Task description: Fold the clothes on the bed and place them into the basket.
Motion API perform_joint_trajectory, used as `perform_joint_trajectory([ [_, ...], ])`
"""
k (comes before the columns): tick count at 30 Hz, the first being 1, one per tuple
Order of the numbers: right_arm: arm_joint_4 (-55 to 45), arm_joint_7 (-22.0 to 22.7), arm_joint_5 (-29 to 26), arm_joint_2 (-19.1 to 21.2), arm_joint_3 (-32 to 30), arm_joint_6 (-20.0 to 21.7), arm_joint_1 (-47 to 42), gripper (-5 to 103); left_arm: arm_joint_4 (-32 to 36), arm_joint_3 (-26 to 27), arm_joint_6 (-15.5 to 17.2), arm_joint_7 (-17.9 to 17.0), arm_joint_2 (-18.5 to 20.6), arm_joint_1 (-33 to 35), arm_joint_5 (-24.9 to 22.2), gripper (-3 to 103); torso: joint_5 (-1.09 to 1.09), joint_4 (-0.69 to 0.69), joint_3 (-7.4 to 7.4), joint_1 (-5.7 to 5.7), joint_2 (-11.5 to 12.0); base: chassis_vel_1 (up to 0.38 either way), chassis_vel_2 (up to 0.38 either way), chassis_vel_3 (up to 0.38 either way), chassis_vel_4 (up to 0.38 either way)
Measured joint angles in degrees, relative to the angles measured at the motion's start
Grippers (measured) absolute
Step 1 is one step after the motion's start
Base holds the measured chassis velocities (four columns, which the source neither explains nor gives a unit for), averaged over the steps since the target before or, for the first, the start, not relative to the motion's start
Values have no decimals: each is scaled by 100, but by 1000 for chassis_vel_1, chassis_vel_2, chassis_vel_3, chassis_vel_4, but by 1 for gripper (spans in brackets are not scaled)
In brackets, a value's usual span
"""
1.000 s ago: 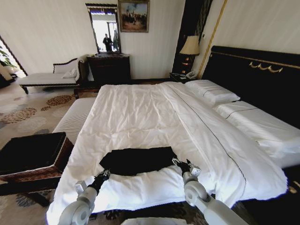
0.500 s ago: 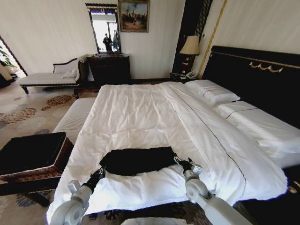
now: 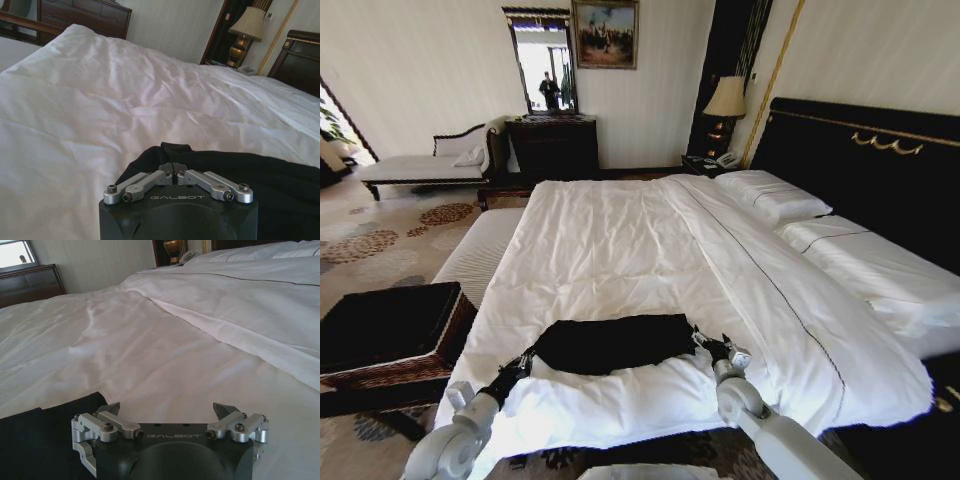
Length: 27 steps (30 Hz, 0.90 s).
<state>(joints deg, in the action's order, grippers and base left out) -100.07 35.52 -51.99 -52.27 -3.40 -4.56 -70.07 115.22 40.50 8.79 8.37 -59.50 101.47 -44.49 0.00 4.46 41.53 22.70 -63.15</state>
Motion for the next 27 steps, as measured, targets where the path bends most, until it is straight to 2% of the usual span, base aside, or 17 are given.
perform_joint_trajectory([
  [5,261,-415,-139,-3,1,-296,181,100,-157,-69,-85,-7,17,-5,221,0,-1,1,0,0,0,0,0,0,0],
  [9,404,-870,-760,-5,11,-432,445,100,-225,-206,-177,-118,-115,-44,415,0,-1,-1,0,0,0,0,0,0,0],
  [12,427,-955,-920,-5,36,-432,525,100,-241,-224,-209,-166,-167,-60,445,-1,0,-1,0,0,0,0,0,0,0],
  [15,514,-1260,-1251,-5,102,-416,700,100,-297,-149,-317,-245,-238,-119,469,15,0,0,0,0,0,0,0,0,0],
  [18,569,-1375,-1401,-14,127,-379,775,100,-332,-50,-371,-290,-263,-173,442,20,0,0,0,0,0,0,0,0,0],
  [19,617,-1468,-1563,-25,148,-326,841,100,-342,113,-397,-365,-303,-267,284,31,0,-1,0,0,0,0,0,0,0],
  [21,640,-1510,-1660,-26,162,-283,874,100,-335,231,-397,-423,-331,-346,129,31,0,-1,0,0,0,0,0,0,0],
  [24,669,-1570,-1893,-1,191,-146,919,100,-249,553,-341,-576,-393,-593,-314,47,0,1,0,0,0,0,0,0,0],
  [25,675,-1574,-1993,12,203,-83,940,103,-204,715,-272,-644,-403,-725,-546,53,0,2,0,0,0,0,0,0,0],
  [27,686,-1576,-2028,15,210,-54,955,101,-189,765,-250,-659,-401,-760,-612,53,0,2,0,0,0,0,0,0,0],
])
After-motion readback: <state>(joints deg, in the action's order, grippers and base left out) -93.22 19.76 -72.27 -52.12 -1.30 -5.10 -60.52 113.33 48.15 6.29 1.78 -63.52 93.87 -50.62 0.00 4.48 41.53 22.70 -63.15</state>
